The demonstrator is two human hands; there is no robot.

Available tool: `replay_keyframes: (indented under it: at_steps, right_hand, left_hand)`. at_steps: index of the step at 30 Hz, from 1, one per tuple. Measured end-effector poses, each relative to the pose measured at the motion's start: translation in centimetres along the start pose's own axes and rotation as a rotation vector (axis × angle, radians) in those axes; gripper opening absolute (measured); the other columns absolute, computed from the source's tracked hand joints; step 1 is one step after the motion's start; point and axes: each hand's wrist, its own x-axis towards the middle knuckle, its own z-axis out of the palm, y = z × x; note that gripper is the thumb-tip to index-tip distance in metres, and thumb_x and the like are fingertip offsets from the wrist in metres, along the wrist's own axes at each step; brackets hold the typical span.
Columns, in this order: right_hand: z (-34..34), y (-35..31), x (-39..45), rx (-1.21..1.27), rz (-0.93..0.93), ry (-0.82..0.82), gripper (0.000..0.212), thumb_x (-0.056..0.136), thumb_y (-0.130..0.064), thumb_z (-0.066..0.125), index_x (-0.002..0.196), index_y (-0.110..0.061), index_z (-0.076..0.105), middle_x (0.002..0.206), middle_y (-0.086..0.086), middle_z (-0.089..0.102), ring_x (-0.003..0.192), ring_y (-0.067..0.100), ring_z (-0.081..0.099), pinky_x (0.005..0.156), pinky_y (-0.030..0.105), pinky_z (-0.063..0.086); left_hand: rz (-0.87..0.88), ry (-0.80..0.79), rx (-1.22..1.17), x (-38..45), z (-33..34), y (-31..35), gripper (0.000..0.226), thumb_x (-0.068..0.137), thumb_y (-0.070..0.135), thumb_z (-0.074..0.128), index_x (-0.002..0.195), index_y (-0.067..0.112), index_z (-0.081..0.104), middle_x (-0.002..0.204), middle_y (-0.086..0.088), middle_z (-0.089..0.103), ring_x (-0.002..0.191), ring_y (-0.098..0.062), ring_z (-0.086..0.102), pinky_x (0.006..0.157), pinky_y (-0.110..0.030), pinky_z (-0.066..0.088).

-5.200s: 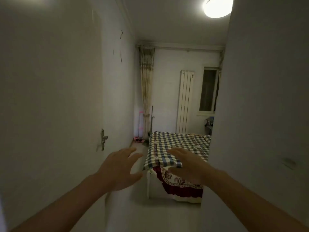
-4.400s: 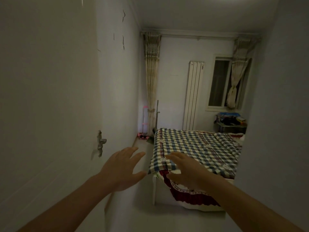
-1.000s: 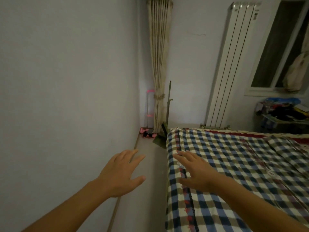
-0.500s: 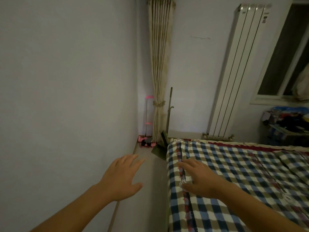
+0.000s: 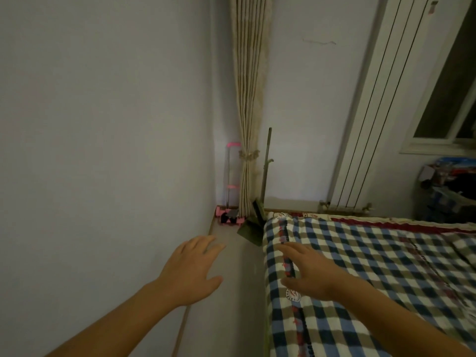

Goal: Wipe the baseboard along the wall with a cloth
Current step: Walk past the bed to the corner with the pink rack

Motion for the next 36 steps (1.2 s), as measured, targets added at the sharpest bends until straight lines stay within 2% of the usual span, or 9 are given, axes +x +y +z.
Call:
replay_keyframes:
  at_steps: [7,12,15,19,25,29,30,34,36]
  right_hand:
    - [0.1,1.4,6.6,0.008,0.021,0.008,0.078,0.087,-0.048,0.06,0.148,-0.042,0.012,0.158,-0.01,0.013,0.143,0.016,0.02,0.113,0.039,0.025]
    - [-1.2,2.6,13.2,0.052,0.061,-0.001,0.077,0.087,-0.045,0.06,0.149,-0.039,0.014,0.158,-0.008,0.017,0.139,0.016,0.028,0.109,0.035,0.032]
    - [-2.3,3.3,17.3,0.03,0.074,0.016,0.076,0.088,-0.046,0.059,0.149,-0.039,0.014,0.158,-0.006,0.017,0.14,0.017,0.027,0.111,0.036,0.031]
    - [-3.7,4.4,22.3,0.025,0.067,0.026,0.076,0.089,-0.045,0.058,0.149,-0.038,0.014,0.158,-0.006,0.016,0.142,0.018,0.023,0.112,0.036,0.028]
    - [-4.2,6.3,28.3,-0.012,0.08,0.024,0.075,0.088,-0.049,0.056,0.149,-0.038,0.014,0.158,-0.007,0.016,0.143,0.019,0.019,0.115,0.041,0.023]
    - [-3.9,7.1,30.6,-0.043,0.095,0.006,0.075,0.089,-0.05,0.054,0.15,-0.038,0.012,0.16,-0.006,0.011,0.145,0.021,0.013,0.116,0.043,0.017]
    - [-3.8,7.3,31.1,-0.051,0.094,0.0,0.075,0.089,-0.05,0.054,0.15,-0.038,0.011,0.16,-0.006,0.01,0.146,0.021,0.011,0.116,0.043,0.016]
    - [-3.7,8.2,33.0,-0.045,0.095,-0.02,0.076,0.09,-0.049,0.053,0.15,-0.036,0.01,0.16,-0.005,0.008,0.146,0.021,0.009,0.116,0.041,0.014]
    - [-3.6,8.8,34.1,-0.047,0.095,-0.025,0.075,0.09,-0.049,0.054,0.15,-0.036,0.01,0.16,-0.005,0.009,0.146,0.02,0.01,0.116,0.041,0.015]
  left_hand:
    - [0.029,0.007,-0.051,6.8,2.7,-3.1,0.081,0.077,0.069,0.013,0.147,0.03,0.023,0.154,0.0,0.024,0.141,-0.019,0.021,0.114,-0.035,0.016]
    - [0.035,0.005,-0.055,13.1,3.4,-6.1,0.067,0.083,0.061,0.036,0.136,0.023,0.047,0.138,-0.005,0.051,0.124,-0.026,0.05,0.102,-0.043,0.04]
    - [0.024,0.006,-0.088,17.0,4.1,-8.1,0.069,0.082,0.061,0.035,0.139,0.024,0.043,0.142,-0.006,0.046,0.129,-0.027,0.044,0.106,-0.044,0.036]
    - [0.039,0.025,-0.069,22.2,4.6,-11.3,0.068,0.081,0.061,0.037,0.139,0.025,0.043,0.14,-0.006,0.048,0.127,-0.027,0.047,0.103,-0.043,0.038]
    - [0.028,0.049,-0.106,28.2,5.3,-14.7,0.079,0.076,0.066,0.021,0.147,0.032,0.023,0.152,0.001,0.028,0.139,-0.02,0.025,0.114,-0.04,0.021]
    - [0.078,0.027,-0.065,30.3,6.7,-15.7,0.067,0.08,0.059,0.038,0.14,0.029,0.039,0.136,-0.003,0.05,0.124,-0.027,0.049,0.101,-0.046,0.04]
    - [0.092,0.035,-0.056,30.8,7.2,-16.0,0.066,0.081,0.059,0.04,0.139,0.029,0.04,0.136,-0.004,0.052,0.122,-0.027,0.051,0.1,-0.046,0.039]
    - [0.08,-0.024,-0.084,32.7,8.1,-17.0,0.073,0.081,0.064,0.027,0.148,0.037,0.016,0.155,0.001,0.022,0.141,-0.021,0.022,0.111,-0.036,0.009]
    - [0.08,-0.046,-0.072,33.8,8.2,-17.4,0.077,0.078,0.066,0.02,0.148,0.038,0.009,0.157,0.002,0.015,0.143,-0.019,0.014,0.113,-0.036,0.004]
